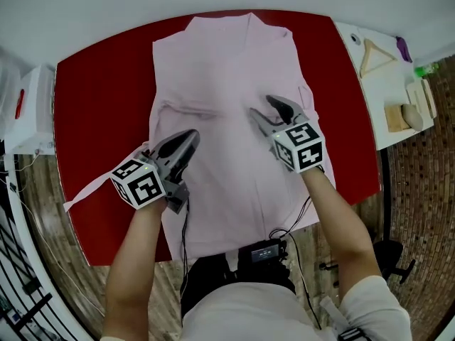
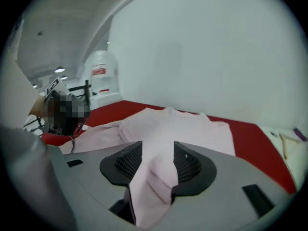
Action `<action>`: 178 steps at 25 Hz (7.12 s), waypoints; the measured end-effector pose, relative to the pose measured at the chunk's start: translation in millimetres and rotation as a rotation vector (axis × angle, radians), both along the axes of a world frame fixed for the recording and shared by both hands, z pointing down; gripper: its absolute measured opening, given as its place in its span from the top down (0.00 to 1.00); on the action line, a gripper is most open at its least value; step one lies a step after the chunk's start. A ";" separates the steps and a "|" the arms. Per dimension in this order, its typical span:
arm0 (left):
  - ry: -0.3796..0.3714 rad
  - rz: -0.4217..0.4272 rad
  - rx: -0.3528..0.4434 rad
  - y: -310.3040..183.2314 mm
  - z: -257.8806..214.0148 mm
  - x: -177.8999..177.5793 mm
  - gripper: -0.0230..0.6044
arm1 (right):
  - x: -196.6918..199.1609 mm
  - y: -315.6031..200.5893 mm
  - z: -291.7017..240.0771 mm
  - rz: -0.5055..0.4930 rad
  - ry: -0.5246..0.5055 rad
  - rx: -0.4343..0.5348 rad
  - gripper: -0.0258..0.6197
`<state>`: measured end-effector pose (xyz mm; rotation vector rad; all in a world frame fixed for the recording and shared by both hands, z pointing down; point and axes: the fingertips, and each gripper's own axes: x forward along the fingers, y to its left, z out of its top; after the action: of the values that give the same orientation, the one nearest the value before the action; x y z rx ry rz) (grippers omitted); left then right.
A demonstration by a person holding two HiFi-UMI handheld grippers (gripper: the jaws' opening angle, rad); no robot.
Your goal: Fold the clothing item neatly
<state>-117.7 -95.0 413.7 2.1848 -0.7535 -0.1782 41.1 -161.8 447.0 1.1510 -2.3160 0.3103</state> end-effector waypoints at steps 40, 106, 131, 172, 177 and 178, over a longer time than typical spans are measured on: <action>-0.065 -0.156 -0.181 -36.3 -1.8 -44.0 0.95 | 109.9 13.3 -9.9 0.182 -0.035 -0.024 0.93; 0.179 -0.965 -0.290 264.4 75.2 -374.4 0.95 | -503.0 305.1 87.0 -1.281 0.386 0.274 0.81; 0.580 -1.143 -0.367 223.7 109.2 -434.4 0.70 | -499.3 290.0 33.0 -1.133 0.260 0.264 0.93; -0.303 -0.530 0.470 12.8 -164.7 -234.0 0.94 | -232.6 108.5 -33.7 -0.530 0.151 0.188 0.81; -0.327 -0.387 0.484 -24.8 -161.9 -146.5 0.94 | -144.8 76.2 -31.3 -0.365 0.160 0.150 0.81; -0.333 -0.363 0.489 -31.8 -160.7 -128.6 0.94 | -127.5 71.4 -29.6 -0.337 0.164 0.144 0.81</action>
<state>-246.3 -126.7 253.0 2.5499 -1.4180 -0.1997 -86.4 -90.5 417.4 0.7950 -2.3624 -0.0738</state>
